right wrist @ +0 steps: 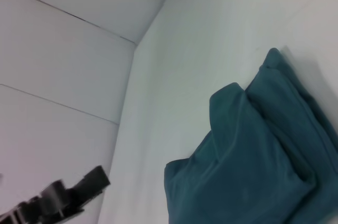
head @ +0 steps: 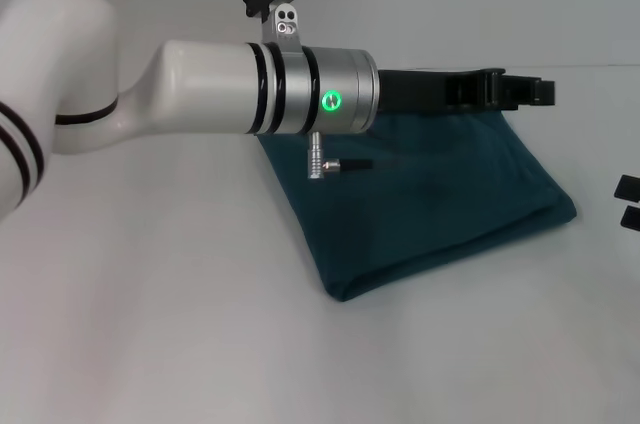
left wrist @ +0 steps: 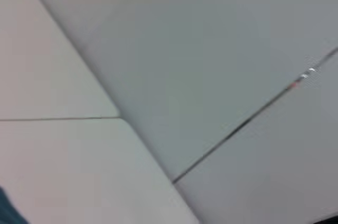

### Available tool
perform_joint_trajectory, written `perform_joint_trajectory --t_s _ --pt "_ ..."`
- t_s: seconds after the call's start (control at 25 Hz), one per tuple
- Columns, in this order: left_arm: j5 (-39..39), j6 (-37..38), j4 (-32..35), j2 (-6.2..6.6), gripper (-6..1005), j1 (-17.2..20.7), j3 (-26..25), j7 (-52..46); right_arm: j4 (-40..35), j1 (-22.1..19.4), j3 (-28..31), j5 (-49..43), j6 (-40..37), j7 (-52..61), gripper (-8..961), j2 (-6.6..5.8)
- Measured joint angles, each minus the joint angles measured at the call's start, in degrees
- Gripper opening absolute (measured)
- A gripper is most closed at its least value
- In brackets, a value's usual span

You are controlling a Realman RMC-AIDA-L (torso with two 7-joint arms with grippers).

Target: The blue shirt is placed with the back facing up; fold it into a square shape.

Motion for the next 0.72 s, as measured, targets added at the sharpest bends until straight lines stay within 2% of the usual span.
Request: perform_joint_trajectory --t_s 0.12,0.2,0.32,0.44,0.6,0.72 --pt "-0.28 2.47 2.90 0.49 370 3.83 -2.91 -0.82 0.00 0.07 -0.07 -0.15 -0.02 0.00 732 -0.24" --pt "-0.27 4.00 4.93 1.10 427 7.65 -5.73 -3.43 -0.05 0.32 -0.34 -0.55 0.01 0.14 732 -0.51" --pt "0.01 7.20 6.01 3.55 514 12.77 -8.00 -9.27 -0.52 1.36 -0.72 -2.55 0.26 0.52 732 -1.07" --pt "0.61 12.61 5.93 5.94 660 16.62 -10.73 -12.16 -0.68 3.66 -0.80 -6.53 1.15 1.04 732 -2.02" --pt "6.46 21.95 6.60 6.74 836 20.07 -20.46 -12.52 -2.12 9.00 -0.94 -12.91 3.48 2.66 732 -3.13" --pt "12.04 27.06 7.56 6.87 952 22.41 -27.42 -12.71 -4.73 13.15 -1.20 -17.07 5.71 4.38 732 -3.11"
